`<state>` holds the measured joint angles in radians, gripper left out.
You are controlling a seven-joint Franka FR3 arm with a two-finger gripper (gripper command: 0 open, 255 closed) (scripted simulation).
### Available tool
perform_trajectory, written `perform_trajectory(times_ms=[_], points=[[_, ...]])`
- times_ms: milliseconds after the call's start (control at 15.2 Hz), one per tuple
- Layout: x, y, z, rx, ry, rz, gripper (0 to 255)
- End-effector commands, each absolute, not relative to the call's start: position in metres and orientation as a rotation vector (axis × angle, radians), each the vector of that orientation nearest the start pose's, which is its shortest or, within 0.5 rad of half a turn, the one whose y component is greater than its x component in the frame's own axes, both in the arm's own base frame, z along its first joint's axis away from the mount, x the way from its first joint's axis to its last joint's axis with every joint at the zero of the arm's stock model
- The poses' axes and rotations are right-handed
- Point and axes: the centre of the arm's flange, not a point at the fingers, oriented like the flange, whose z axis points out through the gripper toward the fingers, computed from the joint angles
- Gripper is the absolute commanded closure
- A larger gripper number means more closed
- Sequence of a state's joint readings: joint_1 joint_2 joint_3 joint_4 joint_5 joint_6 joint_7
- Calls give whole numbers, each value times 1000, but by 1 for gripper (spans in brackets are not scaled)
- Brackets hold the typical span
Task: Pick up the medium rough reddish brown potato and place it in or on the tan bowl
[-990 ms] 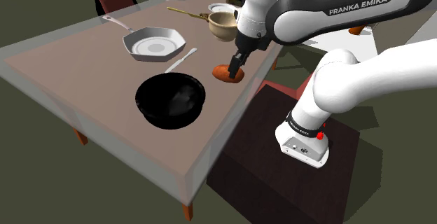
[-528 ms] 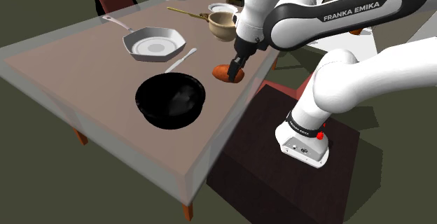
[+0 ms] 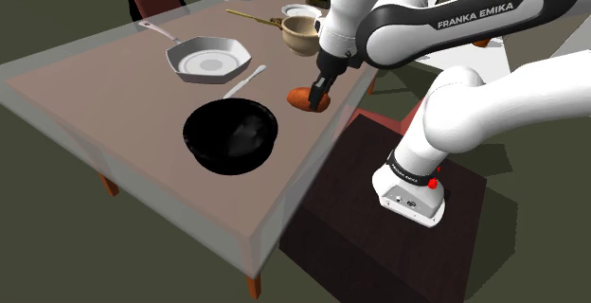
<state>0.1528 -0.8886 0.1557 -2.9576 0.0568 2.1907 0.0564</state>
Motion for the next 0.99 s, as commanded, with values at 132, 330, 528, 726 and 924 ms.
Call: perform_trajectory(times_ms=[132, 330, 528, 726, 924], points=[[273, 79, 387, -3177, -273, -201, 255], [273, 79, 398, -3177, -273, -201, 255], [273, 79, 414, -3177, -273, -201, 255], [273, 79, 429, -3177, -273, -201, 255], [273, 79, 445, -3177, -273, -201, 255]])
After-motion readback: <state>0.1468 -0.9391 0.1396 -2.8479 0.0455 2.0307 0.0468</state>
